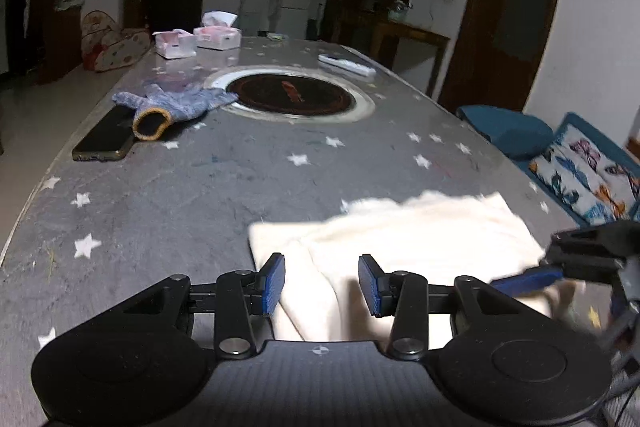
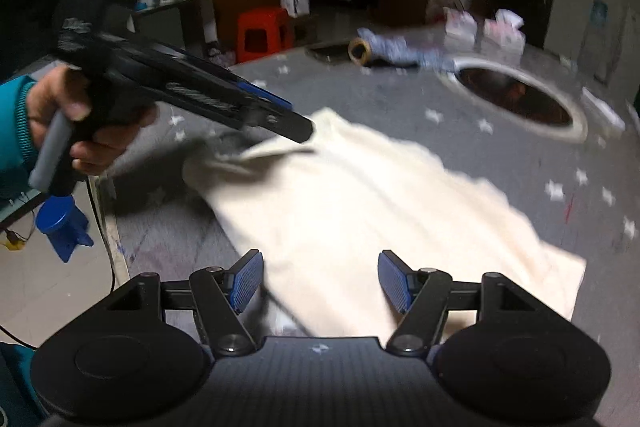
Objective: Fold clothes
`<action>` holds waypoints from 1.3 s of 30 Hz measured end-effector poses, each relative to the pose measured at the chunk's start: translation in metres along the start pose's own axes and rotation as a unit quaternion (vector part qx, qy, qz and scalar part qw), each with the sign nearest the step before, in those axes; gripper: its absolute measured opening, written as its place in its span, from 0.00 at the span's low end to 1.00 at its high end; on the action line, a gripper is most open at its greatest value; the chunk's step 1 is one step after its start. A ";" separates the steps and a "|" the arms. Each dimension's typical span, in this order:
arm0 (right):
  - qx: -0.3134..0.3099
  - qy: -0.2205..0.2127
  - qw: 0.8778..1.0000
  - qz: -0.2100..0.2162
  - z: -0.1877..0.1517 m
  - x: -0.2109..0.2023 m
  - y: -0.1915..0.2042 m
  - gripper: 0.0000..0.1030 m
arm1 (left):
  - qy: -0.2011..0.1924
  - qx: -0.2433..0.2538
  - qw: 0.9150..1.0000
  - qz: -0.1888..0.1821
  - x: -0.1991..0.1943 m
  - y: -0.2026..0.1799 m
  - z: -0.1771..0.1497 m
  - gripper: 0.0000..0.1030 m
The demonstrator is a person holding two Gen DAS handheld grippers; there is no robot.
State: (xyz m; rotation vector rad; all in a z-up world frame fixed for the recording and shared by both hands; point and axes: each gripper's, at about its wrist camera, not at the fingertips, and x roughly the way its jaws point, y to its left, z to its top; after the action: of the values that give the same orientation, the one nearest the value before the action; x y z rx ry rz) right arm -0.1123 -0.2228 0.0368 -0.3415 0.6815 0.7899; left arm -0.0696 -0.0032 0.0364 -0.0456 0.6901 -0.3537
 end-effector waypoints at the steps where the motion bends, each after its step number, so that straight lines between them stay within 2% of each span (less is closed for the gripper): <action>1: 0.004 0.002 1.000 0.002 -0.001 0.000 -0.001 0.63 | 0.003 -0.008 1.000 0.004 -0.001 0.002 -0.002 0.43; 5: 0.012 0.005 1.000 0.010 0.000 -0.001 -0.001 0.63 | 0.006 -0.054 0.998 0.018 -0.006 0.019 -0.007 0.43; 8: -0.009 -0.002 1.000 0.023 0.009 0.004 0.011 0.63 | 0.015 -0.090 0.996 0.022 -0.010 0.033 -0.010 0.44; 14: -0.072 -0.008 0.996 0.046 0.023 0.024 0.044 0.61 | 0.017 -0.127 0.992 0.017 -0.022 0.044 -0.017 0.48; 15: -0.083 -0.006 0.995 0.051 0.025 0.029 0.052 0.59 | 0.017 -0.135 0.991 0.013 -0.023 0.045 -0.017 0.50; 20: -0.150 0.006 0.989 0.016 0.026 0.051 0.077 0.43 | 0.019 -0.168 0.986 -0.008 -0.024 0.047 -0.019 0.51; 24: -0.154 0.003 0.988 0.004 0.026 0.054 0.078 0.29 | 0.019 -0.198 0.980 -0.014 -0.024 0.051 -0.020 0.54; 26: -0.136 -0.003 0.991 0.009 0.028 0.051 0.072 0.22 | 0.018 -0.219 0.975 -0.022 -0.025 0.055 -0.019 0.56; 31: -0.081 -0.027 0.996 0.029 0.034 0.040 0.052 0.15 | 0.019 -0.276 0.959 -0.053 -0.025 0.059 -0.017 0.60; 34: -0.053 -0.039 0.997 0.036 0.036 0.033 0.044 0.12 | 0.024 -0.313 0.947 -0.070 -0.021 0.060 -0.016 0.66; 39: -0.010 -0.060 0.997 0.044 0.035 0.020 0.031 0.09 | 0.037 -0.364 0.926 -0.095 -0.008 0.059 -0.017 0.66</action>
State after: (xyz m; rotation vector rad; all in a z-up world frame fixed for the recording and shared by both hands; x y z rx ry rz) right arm -0.1102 -0.1737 0.0484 -0.2803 0.5792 0.8950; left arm -0.0683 0.0567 0.0186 -0.8168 0.8662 -0.2688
